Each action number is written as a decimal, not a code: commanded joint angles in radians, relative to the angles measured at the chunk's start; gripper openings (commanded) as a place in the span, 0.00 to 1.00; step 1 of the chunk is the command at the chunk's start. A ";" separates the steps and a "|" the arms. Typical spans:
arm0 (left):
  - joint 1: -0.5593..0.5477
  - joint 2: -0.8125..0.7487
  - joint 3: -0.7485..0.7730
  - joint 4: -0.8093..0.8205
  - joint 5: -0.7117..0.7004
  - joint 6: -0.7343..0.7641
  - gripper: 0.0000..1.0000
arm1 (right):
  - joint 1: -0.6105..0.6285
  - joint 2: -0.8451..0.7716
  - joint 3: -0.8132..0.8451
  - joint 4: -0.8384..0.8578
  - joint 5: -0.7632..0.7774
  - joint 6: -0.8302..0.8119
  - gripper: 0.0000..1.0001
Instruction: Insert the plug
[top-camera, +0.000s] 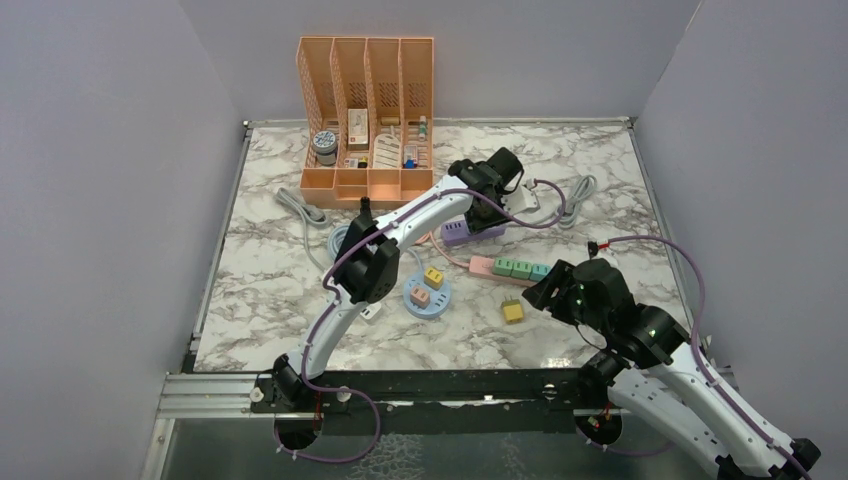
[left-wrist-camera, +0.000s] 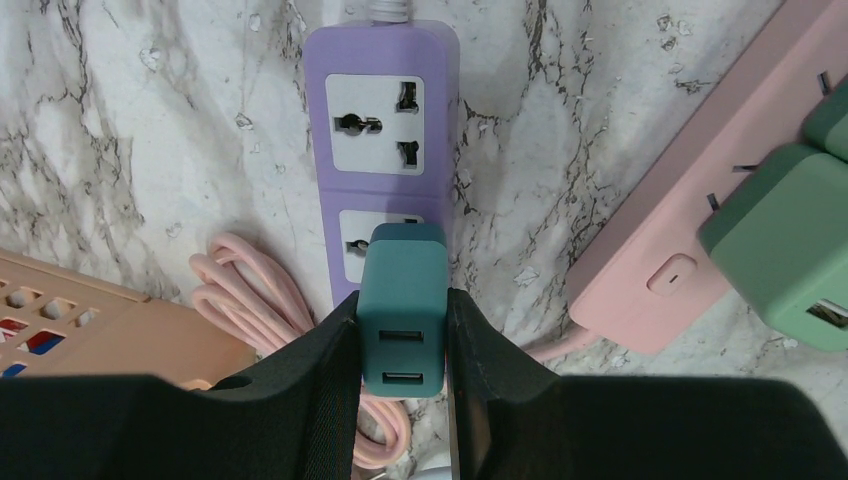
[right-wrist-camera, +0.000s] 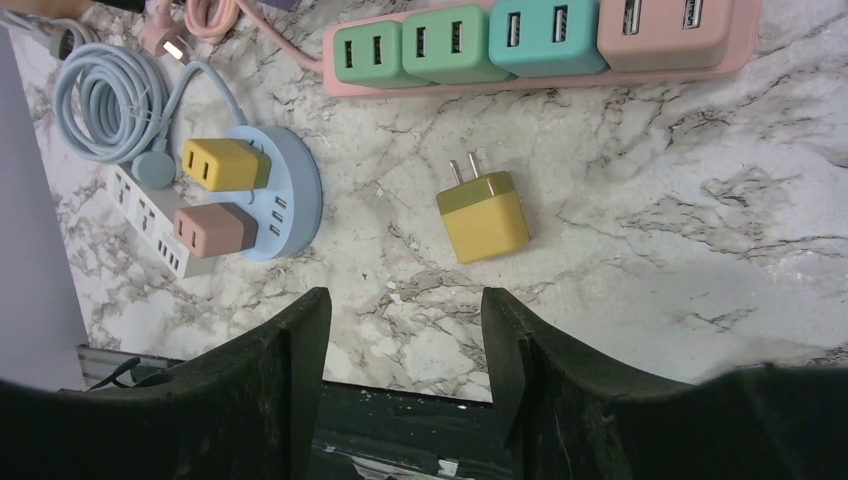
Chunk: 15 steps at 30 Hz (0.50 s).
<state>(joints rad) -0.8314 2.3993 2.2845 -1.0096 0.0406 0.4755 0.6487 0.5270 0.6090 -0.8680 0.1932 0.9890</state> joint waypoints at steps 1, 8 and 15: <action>-0.006 0.042 0.020 -0.096 0.086 -0.030 0.00 | 0.004 -0.010 -0.008 0.028 -0.007 -0.019 0.56; -0.006 0.079 0.034 -0.097 0.066 -0.031 0.00 | 0.005 0.000 -0.006 0.030 -0.009 -0.025 0.56; 0.030 0.151 0.058 -0.097 0.122 -0.021 0.00 | 0.005 -0.008 0.000 0.019 -0.005 -0.028 0.56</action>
<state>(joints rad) -0.8230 2.4413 2.3524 -1.0576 0.0723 0.4591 0.6487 0.5274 0.6083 -0.8673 0.1928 0.9718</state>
